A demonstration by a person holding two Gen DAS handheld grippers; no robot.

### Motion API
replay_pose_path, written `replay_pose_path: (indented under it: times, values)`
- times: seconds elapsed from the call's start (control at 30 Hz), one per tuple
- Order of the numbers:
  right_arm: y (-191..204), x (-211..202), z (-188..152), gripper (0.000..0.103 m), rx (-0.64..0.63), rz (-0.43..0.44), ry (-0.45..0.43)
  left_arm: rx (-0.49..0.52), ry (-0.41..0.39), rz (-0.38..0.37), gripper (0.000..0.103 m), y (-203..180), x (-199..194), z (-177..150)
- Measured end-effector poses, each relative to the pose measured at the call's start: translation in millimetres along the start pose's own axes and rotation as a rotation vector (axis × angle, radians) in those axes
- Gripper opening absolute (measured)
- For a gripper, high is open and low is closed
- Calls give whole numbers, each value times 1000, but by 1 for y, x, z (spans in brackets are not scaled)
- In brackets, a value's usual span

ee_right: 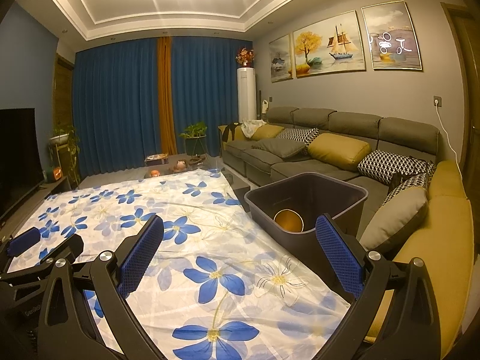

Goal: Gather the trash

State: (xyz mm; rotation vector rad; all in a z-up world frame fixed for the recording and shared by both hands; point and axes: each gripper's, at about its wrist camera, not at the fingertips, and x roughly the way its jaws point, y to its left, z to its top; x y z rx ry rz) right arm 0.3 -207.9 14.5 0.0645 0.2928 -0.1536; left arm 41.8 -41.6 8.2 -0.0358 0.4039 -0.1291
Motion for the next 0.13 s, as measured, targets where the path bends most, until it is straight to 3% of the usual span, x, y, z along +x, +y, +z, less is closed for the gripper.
replay_pose_path:
  times: [0.13]
  values:
    - [-2, 1, 1, 98, 10, -1, -1, -6, 11, 14, 92, 2, 0, 0]
